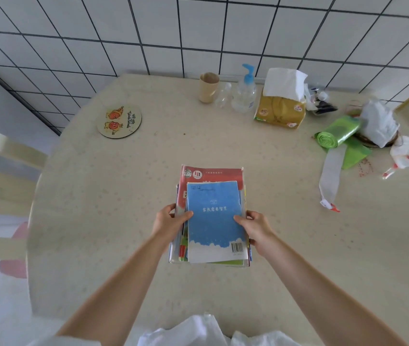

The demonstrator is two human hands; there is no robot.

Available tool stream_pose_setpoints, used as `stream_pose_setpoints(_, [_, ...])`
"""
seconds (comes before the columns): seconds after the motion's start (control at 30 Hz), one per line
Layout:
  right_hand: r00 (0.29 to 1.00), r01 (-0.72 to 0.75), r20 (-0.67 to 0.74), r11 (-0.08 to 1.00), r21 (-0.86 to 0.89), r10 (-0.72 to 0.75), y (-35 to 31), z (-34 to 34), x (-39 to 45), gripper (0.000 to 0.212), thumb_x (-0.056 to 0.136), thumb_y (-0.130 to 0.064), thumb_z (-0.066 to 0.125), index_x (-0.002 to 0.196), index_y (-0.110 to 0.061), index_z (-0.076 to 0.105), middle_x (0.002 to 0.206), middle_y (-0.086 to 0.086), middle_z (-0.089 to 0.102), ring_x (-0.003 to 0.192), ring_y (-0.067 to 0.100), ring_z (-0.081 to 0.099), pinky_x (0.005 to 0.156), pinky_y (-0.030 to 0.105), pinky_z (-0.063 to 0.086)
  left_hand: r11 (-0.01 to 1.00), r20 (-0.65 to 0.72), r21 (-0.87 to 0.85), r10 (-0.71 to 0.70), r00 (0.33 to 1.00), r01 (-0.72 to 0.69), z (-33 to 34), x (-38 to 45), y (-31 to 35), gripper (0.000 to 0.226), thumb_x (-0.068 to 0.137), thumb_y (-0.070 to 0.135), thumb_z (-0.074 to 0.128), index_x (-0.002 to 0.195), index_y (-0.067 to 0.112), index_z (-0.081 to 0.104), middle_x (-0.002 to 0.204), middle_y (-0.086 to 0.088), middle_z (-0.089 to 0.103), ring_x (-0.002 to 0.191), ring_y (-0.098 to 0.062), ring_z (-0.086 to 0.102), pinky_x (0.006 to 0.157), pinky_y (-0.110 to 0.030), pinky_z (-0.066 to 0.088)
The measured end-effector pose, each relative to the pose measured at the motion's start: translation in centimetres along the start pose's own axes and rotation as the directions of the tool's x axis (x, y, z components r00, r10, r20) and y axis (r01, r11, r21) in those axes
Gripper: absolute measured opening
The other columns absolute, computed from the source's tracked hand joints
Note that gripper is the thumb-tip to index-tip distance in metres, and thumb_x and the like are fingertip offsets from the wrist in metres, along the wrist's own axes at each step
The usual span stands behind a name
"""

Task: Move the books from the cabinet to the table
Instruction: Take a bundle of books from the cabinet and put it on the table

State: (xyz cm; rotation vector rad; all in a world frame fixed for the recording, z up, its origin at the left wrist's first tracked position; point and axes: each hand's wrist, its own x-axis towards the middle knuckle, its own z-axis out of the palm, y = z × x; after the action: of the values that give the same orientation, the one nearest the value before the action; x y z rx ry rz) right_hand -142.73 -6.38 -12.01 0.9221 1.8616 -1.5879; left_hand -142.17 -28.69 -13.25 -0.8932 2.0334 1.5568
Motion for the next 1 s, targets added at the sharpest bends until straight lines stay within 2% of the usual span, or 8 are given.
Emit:
stream_pose_setpoints(0.1, [0.999,0.047,0.012,0.997,-0.062,-0.046,0.0,0.0,0.7,0.021,0.086,-0.009,0.064,0.106,-0.015,0.063,0.101,0.006,0.070,0.089,0.023,0.069,0.073,0.033,0.056,1.000,-0.003,-0.003,-0.019,1.000,0.019,0.3,0.8,-0.2,0.047,0.077,0.036,0.078,0.118,0.023,0.058,0.100,0.001,0.072,0.086,-0.020,0.071,0.084,-0.043,0.058])
stream_pose_setpoints(0.2, [0.997,0.077,0.037,0.994,-0.081,-0.074,0.0,-0.2,0.7,0.035,0.084,-0.003,0.063,0.112,-0.023,0.060,0.104,0.007,0.068,0.094,0.025,0.068,0.083,0.041,0.058,1.000,0.005,0.014,-0.014,1.000,0.014,0.6,1.0,-0.3,0.040,0.081,0.033,0.075,0.116,0.022,0.057,0.100,0.001,0.072,0.085,-0.018,0.070,0.076,-0.035,0.057])
stream_pose_setpoints(0.43, [0.992,0.128,0.038,0.980,-0.151,-0.124,0.2,-0.2,0.8,0.030,0.085,-0.006,0.062,0.109,-0.024,0.061,0.106,0.001,0.067,0.093,0.019,0.067,0.082,0.040,0.058,0.996,-0.004,0.086,0.011,1.000,-0.011,1.0,0.6,0.0,0.029,0.087,0.034,0.069,0.111,0.026,0.055,0.103,0.004,0.070,0.082,-0.012,0.070,0.061,-0.026,0.053])
stream_pose_setpoints(0.53, [0.988,0.156,0.022,0.972,-0.175,-0.155,0.3,0.0,0.7,0.025,0.085,-0.007,0.064,0.102,-0.025,0.061,0.108,0.000,0.066,0.093,0.017,0.066,0.079,0.036,0.058,0.991,-0.040,0.132,0.015,0.999,-0.010,1.0,0.8,0.1,0.036,0.080,0.044,0.069,0.110,0.028,0.059,0.109,0.002,0.067,0.082,-0.014,0.070,0.068,-0.033,0.058])
stream_pose_setpoints(0.7, [0.990,0.140,0.017,0.959,-0.247,-0.140,0.1,0.3,-0.1,0.029,0.080,-0.004,0.061,0.100,-0.026,0.058,0.091,-0.009,0.065,0.087,0.018,0.067,0.081,0.046,0.058,0.985,-0.039,0.166,-0.029,0.999,0.035,1.0,1.6,-0.2,0.041,0.073,0.043,0.069,0.110,0.030,0.060,0.117,-0.002,0.062,0.093,-0.020,0.067,0.082,-0.043,0.058])
stream_pose_setpoints(0.8, [0.987,0.152,0.004,0.943,-0.298,-0.158,0.0,0.3,-0.7,0.037,0.078,-0.006,0.060,0.112,-0.022,0.057,0.098,-0.005,0.065,0.092,0.023,0.065,0.083,0.048,0.056,0.977,-0.043,0.209,-0.027,0.999,0.036,1.1,1.0,0.1,0.063,0.067,0.043,0.065,0.126,0.031,0.049,0.123,-0.003,0.059,0.105,-0.024,0.062,0.087,-0.046,0.055])
stream_pose_setpoints(0.87, [0.988,0.142,-0.005,0.935,-0.326,-0.152,-0.2,0.3,-1.1,0.050,0.081,-0.007,0.059,0.128,-0.019,0.047,0.103,-0.004,0.060,0.097,0.025,0.063,0.086,0.048,0.054,0.973,-0.061,0.227,-0.026,0.998,0.040,1.3,0.0,0.4,0.081,0.072,0.036,0.065,0.144,0.029,0.028,0.131,-0.005,0.052,0.117,-0.029,0.055,0.092,-0.047,0.051])
stream_pose_setpoints(1.0, [0.988,0.148,0.006,0.922,-0.357,-0.157,-0.4,0.0,-2.1,0.056,0.085,-0.008,0.056,0.138,-0.013,0.037,0.115,0.004,0.059,0.094,0.022,0.056,0.087,0.043,0.052,0.973,-0.117,0.227,0.067,0.991,-0.039,1.6,-1.5,0.8,0.074,0.084,0.021,0.059,0.147,0.021,0.020,0.141,-0.006,0.044,0.123,-0.027,0.049,0.086,-0.038,0.045])
